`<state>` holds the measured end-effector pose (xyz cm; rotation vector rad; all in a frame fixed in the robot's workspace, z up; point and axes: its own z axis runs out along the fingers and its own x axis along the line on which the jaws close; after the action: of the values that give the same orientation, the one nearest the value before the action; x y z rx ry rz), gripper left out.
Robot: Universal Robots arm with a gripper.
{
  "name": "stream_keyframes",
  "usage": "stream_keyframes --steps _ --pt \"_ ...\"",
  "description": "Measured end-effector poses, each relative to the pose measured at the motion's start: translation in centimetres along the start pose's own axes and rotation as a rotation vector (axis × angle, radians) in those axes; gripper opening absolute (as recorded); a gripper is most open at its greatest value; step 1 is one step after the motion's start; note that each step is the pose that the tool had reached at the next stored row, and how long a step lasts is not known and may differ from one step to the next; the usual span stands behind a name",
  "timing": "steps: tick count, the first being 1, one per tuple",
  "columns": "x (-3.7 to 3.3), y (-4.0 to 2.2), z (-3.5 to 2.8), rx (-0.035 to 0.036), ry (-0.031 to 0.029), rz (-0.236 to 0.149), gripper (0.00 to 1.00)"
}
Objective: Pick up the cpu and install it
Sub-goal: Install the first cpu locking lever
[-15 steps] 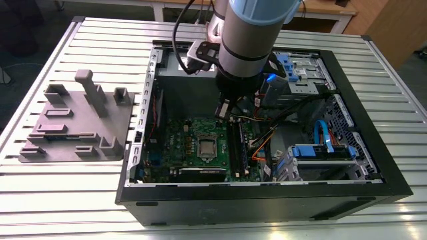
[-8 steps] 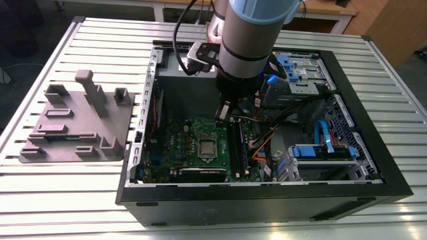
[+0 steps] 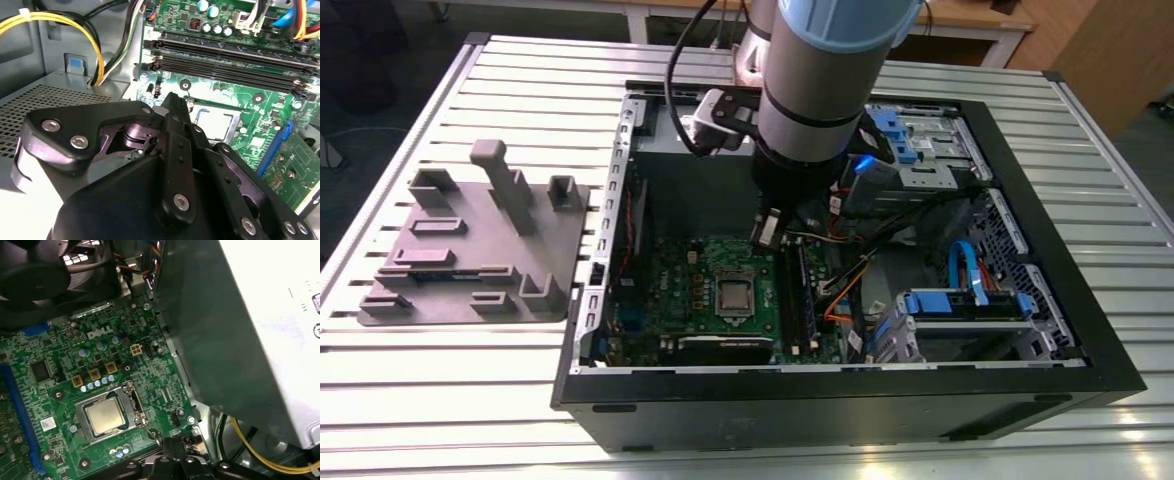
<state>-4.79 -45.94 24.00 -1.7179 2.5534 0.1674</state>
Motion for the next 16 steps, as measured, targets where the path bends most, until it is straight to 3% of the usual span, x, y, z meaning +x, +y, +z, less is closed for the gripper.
stream_keyframes --steps 7,16 --pt "0.62 -0.21 -0.08 0.0014 0.0035 0.0 0.11" --pt "1.43 -0.47 -0.18 0.0013 0.0039 -0.003 0.11"
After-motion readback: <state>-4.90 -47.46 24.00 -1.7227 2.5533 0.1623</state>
